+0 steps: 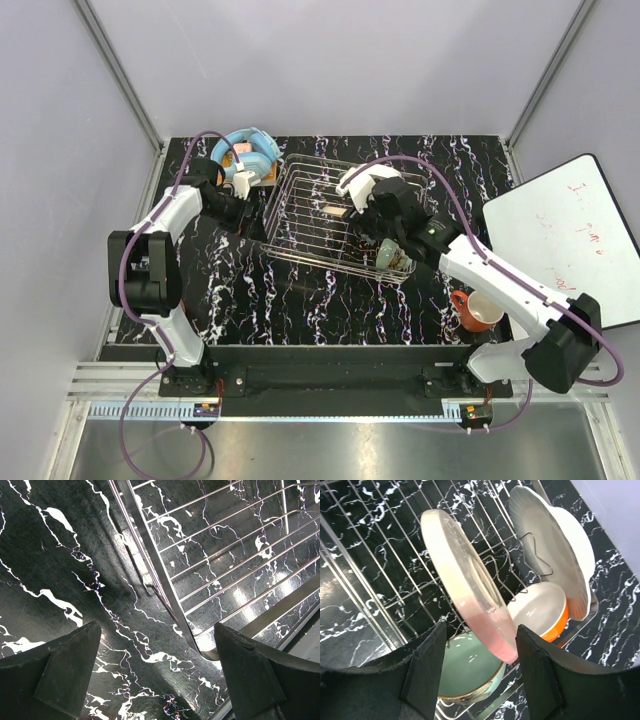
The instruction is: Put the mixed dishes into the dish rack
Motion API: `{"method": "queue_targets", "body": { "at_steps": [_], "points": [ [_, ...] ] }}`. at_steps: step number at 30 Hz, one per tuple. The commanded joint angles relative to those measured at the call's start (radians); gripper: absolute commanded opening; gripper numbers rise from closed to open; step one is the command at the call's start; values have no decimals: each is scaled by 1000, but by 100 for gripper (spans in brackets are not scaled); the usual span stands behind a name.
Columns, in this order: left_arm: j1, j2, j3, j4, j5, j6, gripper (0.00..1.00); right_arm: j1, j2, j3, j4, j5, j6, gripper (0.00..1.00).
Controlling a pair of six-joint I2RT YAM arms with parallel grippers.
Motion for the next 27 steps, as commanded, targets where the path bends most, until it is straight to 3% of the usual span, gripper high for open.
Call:
{"method": "queue_targets", "body": {
  "at_steps": [1, 10, 18, 27],
  "points": [
    [5, -31, 17, -11, 24, 8, 99, 6, 10, -5, 75, 69, -60, 65],
    [5, -31, 24, -11, 17, 10, 99, 6, 75, -34, 110, 89, -54, 58],
    [5, -32, 20, -11, 2, 19, 99, 6, 69, -67, 116, 95, -34, 30],
    [5, -29, 26, -11, 8, 16, 99, 6, 7, -135, 113, 139, -24, 23]
  ]
}}
